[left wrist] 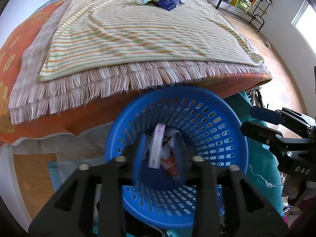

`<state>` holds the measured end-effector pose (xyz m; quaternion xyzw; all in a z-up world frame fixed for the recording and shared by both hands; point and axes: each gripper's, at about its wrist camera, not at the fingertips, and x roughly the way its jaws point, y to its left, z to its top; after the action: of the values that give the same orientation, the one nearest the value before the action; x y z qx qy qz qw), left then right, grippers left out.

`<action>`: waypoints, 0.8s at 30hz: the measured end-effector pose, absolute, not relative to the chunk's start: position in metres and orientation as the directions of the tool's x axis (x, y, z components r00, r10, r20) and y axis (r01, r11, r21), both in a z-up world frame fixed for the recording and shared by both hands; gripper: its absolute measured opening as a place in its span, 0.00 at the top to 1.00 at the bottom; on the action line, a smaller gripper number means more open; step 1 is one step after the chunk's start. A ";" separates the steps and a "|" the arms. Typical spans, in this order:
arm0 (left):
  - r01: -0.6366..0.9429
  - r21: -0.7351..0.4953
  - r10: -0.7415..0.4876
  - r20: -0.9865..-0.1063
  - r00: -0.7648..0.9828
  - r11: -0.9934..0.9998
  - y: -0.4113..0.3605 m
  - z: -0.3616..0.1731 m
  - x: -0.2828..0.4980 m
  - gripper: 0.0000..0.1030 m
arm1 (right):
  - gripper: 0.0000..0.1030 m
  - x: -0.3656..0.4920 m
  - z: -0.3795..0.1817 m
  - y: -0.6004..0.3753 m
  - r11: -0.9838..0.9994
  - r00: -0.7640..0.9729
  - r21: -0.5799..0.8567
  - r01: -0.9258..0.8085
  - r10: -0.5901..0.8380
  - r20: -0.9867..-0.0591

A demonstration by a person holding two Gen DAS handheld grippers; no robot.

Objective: Collect trash
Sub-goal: 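Open the right gripper to drop the wrappers into the basket, then move both grippers back to the wipe packet and blue snack bag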

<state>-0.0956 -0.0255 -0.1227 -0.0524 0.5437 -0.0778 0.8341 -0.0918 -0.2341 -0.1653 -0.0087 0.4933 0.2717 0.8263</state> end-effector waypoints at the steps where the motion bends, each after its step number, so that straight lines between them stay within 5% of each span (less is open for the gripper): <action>1: 0.073 -0.171 -0.186 -0.898 0.399 0.983 -0.025 -0.122 -0.096 0.66 | 0.52 -0.092 -0.165 -0.234 0.853 0.368 0.252 -0.457 0.439 -0.820; 4: 0.068 -0.171 -0.184 -0.900 0.396 0.983 -0.025 -0.122 -0.095 0.62 | 0.49 -0.092 -0.165 -0.235 0.856 0.373 0.247 -0.454 0.434 -0.820; 6: 0.060 -0.171 -0.181 -0.899 0.400 0.983 -0.024 -0.122 -0.095 0.44 | 0.47 -0.091 -0.166 -0.235 0.861 0.375 0.242 -0.448 0.427 -0.823; 24: 0.053 -0.161 -0.167 -0.867 0.470 0.986 -0.023 -0.097 -0.076 0.43 | 0.41 -0.066 -0.162 -0.246 0.892 0.395 0.232 -0.388 0.388 -0.833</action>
<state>-0.0761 -0.0233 -0.0969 -0.0557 0.5107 -0.0641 0.8556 -0.0658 -0.2459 -0.1619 0.0002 0.4985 0.2322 0.8352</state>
